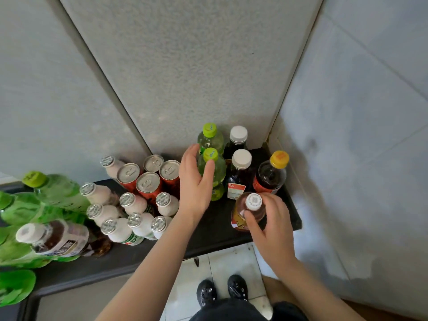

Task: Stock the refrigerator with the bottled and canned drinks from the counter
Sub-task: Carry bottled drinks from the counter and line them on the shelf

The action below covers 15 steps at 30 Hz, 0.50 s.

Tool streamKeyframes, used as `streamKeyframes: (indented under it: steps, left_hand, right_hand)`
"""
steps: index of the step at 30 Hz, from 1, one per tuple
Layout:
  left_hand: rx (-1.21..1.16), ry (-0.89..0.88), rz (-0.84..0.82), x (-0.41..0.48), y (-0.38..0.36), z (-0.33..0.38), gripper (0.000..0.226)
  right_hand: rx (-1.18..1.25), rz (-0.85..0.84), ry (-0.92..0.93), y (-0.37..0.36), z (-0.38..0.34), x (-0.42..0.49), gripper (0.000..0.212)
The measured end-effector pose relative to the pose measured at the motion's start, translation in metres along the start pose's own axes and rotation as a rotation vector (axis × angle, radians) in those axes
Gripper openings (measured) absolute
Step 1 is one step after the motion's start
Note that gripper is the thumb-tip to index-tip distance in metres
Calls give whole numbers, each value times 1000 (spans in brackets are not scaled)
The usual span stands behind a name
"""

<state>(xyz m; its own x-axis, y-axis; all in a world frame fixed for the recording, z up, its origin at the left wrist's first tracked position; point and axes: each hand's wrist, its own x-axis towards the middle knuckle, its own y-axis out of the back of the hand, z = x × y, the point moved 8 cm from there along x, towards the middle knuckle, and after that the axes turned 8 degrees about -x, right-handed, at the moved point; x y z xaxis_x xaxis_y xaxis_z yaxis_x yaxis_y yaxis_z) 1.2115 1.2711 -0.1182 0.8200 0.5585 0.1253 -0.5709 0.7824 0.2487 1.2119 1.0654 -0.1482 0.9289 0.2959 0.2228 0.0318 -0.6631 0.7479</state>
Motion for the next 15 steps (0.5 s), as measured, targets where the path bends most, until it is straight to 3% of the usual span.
streamKeyframes:
  steps: [5,10,15]
  left_hand:
    - [-2,-50,-65,7,-14,-3,46]
    - [82,-103,-57,7,-7,-3,27]
    - [207,-131,-1,-12,-2,-2,35]
  right_hand:
    - [-39,14,-14,0,-1,3,48]
    - [-51,22,-14,5,-2,6,48]
    - [-2,26,-34,1,-4,2,46]
